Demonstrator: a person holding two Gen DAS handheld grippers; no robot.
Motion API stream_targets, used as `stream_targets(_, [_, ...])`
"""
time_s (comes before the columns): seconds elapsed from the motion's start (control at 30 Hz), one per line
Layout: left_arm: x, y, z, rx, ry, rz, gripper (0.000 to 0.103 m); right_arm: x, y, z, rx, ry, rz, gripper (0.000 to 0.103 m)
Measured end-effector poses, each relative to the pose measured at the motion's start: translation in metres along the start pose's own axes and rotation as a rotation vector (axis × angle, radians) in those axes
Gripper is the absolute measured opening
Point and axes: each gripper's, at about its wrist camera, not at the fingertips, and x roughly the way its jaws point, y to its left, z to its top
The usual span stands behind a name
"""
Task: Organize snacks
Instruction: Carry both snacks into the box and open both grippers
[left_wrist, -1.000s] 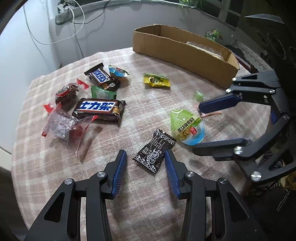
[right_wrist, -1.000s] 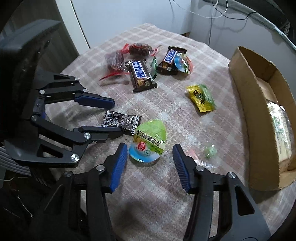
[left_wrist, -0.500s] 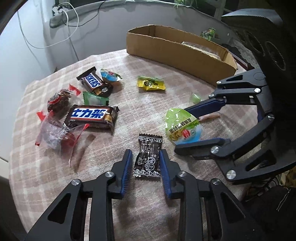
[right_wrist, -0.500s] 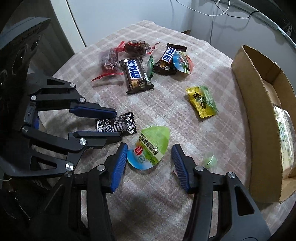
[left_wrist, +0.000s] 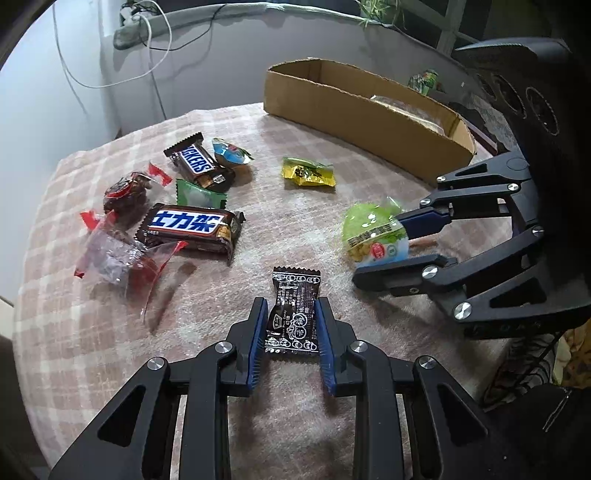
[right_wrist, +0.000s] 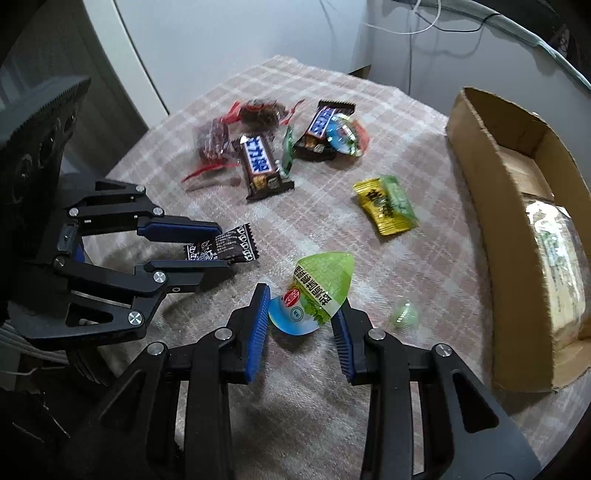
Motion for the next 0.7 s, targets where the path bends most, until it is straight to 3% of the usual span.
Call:
stream_targets(0.3, [-0.019,0.001,0.012,-0.024,-0.052,-0.009,0.024,-0.042,-0.03,-0.001,0.064,-0.089,-0.01,0.034])
stream_targets(0.7, [-0.03,-0.008,0.076,-0.011,-0.153,-0.013,0.024,-0.09,-0.103,0.002,0.175,-0.167,-0.088,0.034])
